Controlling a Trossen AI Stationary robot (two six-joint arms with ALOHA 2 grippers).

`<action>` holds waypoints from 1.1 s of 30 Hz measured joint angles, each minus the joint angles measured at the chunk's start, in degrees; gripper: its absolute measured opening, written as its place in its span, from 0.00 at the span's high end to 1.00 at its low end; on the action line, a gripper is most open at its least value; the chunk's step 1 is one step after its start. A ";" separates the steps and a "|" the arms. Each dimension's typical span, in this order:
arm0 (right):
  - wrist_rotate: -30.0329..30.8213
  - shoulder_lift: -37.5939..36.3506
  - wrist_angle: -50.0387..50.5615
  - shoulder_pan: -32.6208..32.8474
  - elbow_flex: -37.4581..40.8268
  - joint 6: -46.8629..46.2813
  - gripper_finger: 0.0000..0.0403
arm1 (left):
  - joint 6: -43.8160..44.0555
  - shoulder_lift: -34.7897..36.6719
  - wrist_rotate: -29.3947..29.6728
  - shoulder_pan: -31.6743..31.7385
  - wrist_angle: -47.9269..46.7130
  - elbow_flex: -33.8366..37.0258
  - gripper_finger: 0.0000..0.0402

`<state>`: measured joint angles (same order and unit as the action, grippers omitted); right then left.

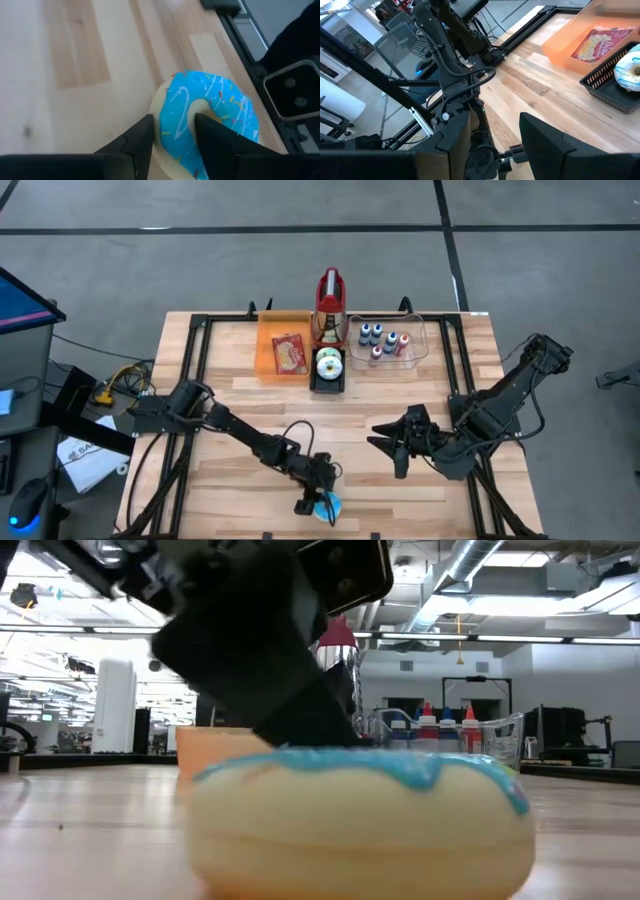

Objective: Pick & Place Food Item
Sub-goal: Put the blue donut into the black bin

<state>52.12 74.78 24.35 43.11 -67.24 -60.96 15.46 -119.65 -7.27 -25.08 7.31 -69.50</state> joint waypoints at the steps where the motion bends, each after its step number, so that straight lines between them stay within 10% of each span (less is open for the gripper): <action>1: 0.00 0.00 0.09 -0.12 0.00 -0.05 0.59 | -0.01 0.13 0.13 0.37 0.21 0.00 0.66; 21: 2.36 -3.02 4.16 -1.51 0.02 -0.02 0.59 | -5.12 11.63 21.32 19.22 -7.82 2.94 0.67; 33: 3.23 -4.42 6.27 -4.40 0.02 0.52 0.59 | -14.66 27.92 21.69 36.85 -0.02 17.59 0.67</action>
<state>55.34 70.37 30.62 38.71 -67.22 -60.45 0.80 -91.73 14.42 11.77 7.29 -51.91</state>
